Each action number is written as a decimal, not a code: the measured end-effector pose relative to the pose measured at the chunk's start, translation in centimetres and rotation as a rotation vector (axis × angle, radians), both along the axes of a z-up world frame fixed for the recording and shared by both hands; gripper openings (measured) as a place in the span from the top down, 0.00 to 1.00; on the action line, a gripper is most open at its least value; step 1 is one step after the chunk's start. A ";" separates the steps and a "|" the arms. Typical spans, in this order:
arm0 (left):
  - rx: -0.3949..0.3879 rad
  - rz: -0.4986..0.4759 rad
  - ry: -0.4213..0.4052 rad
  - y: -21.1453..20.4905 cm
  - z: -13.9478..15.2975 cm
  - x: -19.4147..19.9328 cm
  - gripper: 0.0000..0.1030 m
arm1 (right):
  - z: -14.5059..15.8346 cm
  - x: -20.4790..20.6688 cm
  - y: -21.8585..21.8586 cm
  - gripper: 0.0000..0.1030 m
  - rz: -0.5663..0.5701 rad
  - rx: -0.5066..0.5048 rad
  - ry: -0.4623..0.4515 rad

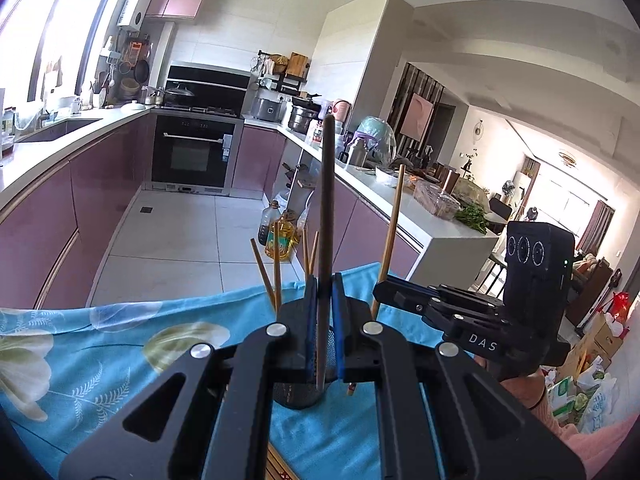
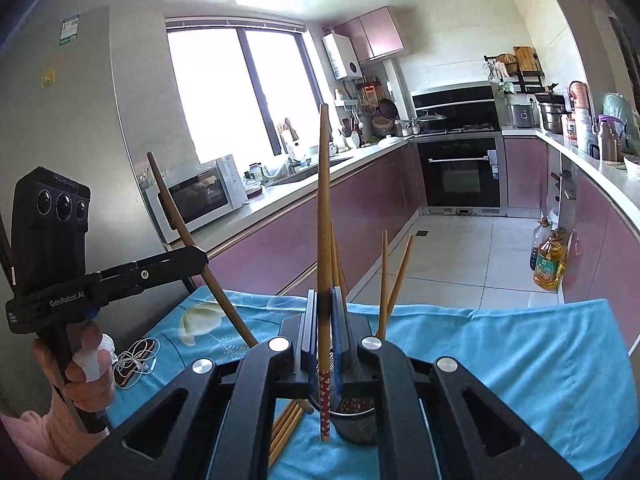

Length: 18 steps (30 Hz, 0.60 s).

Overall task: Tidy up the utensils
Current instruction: 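Lower the chopsticks into the mesh cup and open both tools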

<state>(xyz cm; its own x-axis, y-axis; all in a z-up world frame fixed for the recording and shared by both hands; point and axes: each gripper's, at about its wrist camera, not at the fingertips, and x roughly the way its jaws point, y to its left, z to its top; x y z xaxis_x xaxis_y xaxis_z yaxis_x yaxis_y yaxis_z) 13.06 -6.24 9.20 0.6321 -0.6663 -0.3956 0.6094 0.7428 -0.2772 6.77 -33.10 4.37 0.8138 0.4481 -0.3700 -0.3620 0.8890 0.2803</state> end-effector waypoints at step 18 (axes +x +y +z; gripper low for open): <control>0.074 0.017 0.062 -2.4 -1.8 3.5 0.93 | -2.3 4.0 0.1 0.95 -0.051 -0.010 0.062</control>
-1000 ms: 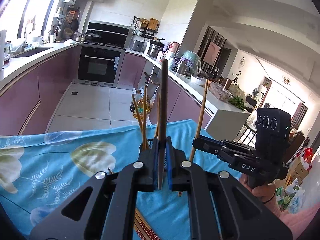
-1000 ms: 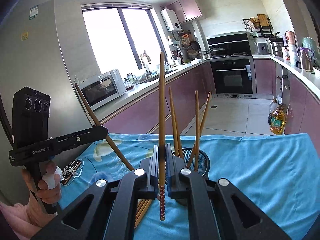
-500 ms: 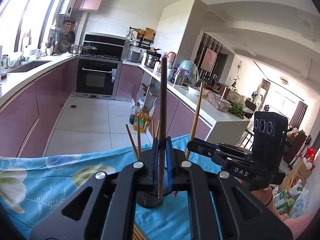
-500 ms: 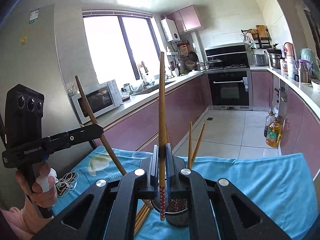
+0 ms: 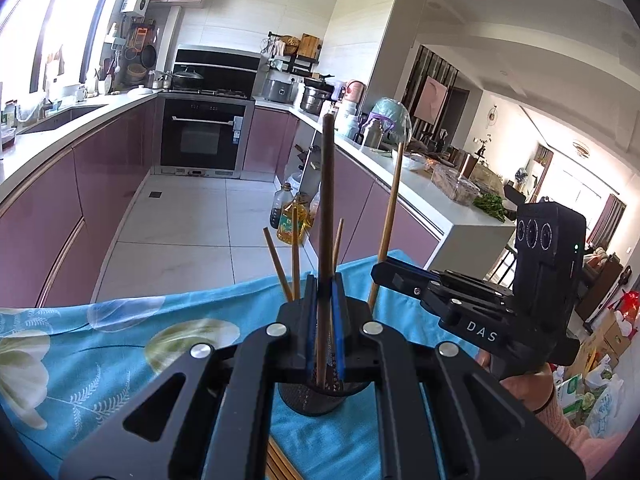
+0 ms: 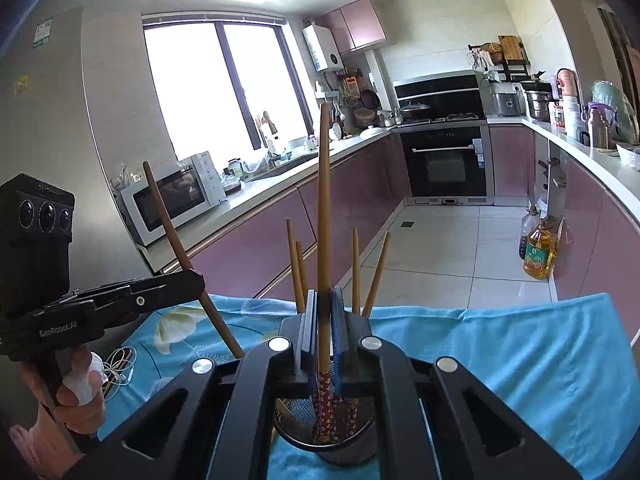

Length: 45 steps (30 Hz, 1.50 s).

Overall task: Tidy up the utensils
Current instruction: 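Lower the chopsticks into the mesh cup and open both tools, then move both open tools back to the remaining chopsticks on the cloth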

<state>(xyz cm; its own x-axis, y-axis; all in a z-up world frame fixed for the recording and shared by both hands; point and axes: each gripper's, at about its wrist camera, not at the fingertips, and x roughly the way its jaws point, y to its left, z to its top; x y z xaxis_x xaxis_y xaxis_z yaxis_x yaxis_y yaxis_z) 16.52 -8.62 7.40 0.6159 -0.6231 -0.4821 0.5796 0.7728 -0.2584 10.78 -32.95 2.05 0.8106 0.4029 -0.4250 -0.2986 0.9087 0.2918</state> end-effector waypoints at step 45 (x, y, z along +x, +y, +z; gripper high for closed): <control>0.158 0.072 0.052 0.4 -7.2 -0.1 0.58 | -3.0 -3.1 0.7 0.68 0.031 -0.028 0.084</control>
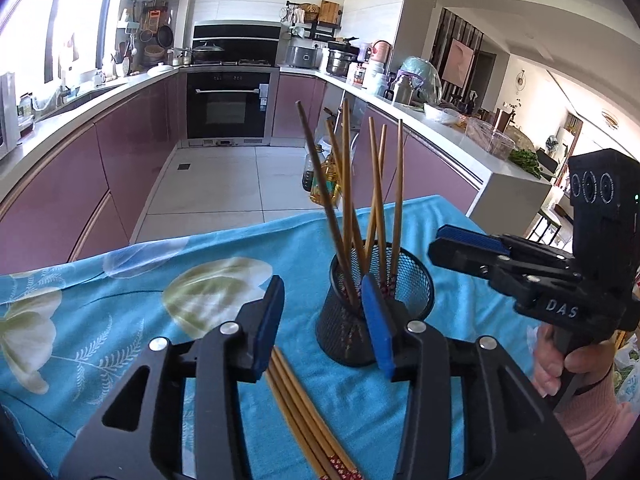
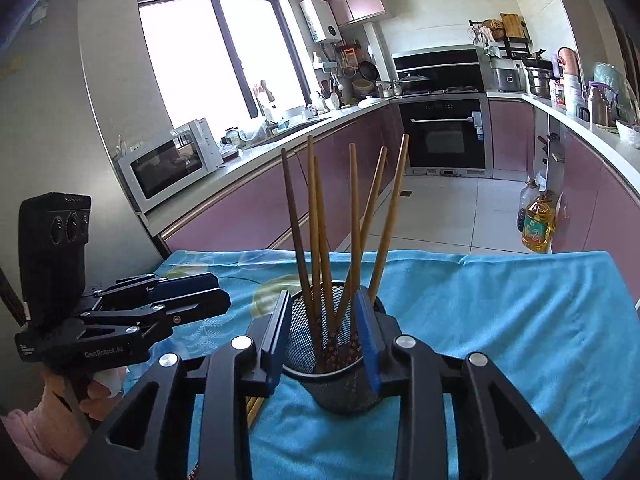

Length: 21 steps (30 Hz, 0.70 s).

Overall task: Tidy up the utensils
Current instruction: 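Move both open tools back to the remaining chopsticks on the cloth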

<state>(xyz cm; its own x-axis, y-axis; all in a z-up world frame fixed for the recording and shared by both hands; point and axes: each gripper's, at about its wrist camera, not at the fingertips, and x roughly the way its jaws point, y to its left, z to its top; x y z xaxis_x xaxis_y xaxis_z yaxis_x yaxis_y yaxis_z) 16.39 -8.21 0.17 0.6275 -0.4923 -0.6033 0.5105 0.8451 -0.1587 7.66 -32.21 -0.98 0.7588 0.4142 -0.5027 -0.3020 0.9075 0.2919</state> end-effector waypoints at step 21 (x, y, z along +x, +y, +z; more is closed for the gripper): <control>0.127 0.142 0.156 6.1 -9.4 -3.7 0.42 | -9.6 -3.3 7.8 0.57 0.156 -0.114 0.231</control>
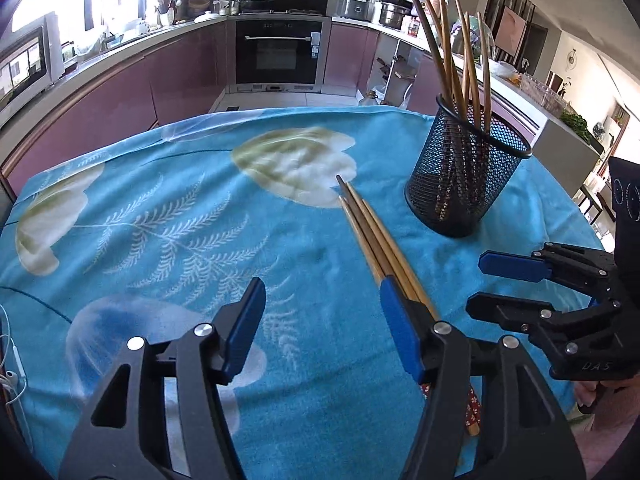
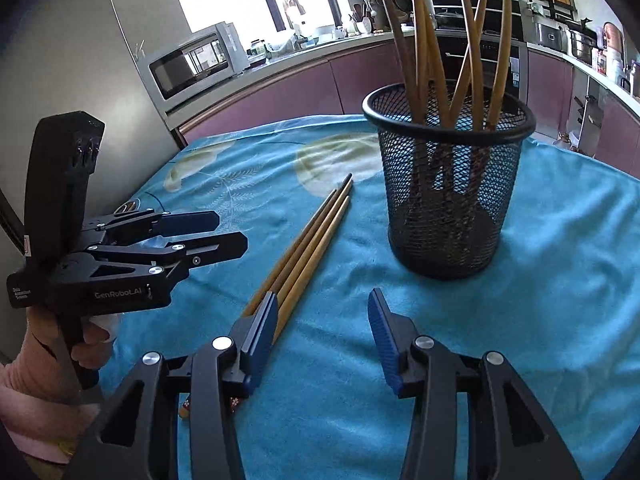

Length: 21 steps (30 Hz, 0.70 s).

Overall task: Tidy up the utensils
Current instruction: 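Move both open tools back to the remaining chopsticks on the cloth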

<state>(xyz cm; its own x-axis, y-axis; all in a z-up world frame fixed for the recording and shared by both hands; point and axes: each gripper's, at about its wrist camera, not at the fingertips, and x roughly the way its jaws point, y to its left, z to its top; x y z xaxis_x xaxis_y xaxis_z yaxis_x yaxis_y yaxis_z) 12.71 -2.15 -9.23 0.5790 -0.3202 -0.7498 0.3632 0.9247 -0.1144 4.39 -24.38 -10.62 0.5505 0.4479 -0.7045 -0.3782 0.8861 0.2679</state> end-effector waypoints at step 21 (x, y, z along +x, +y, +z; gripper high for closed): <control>0.007 -0.007 0.021 -0.2 -0.7 -0.5 0.42 | -0.8 0.1 2.8 0.57 0.000 -0.132 -0.002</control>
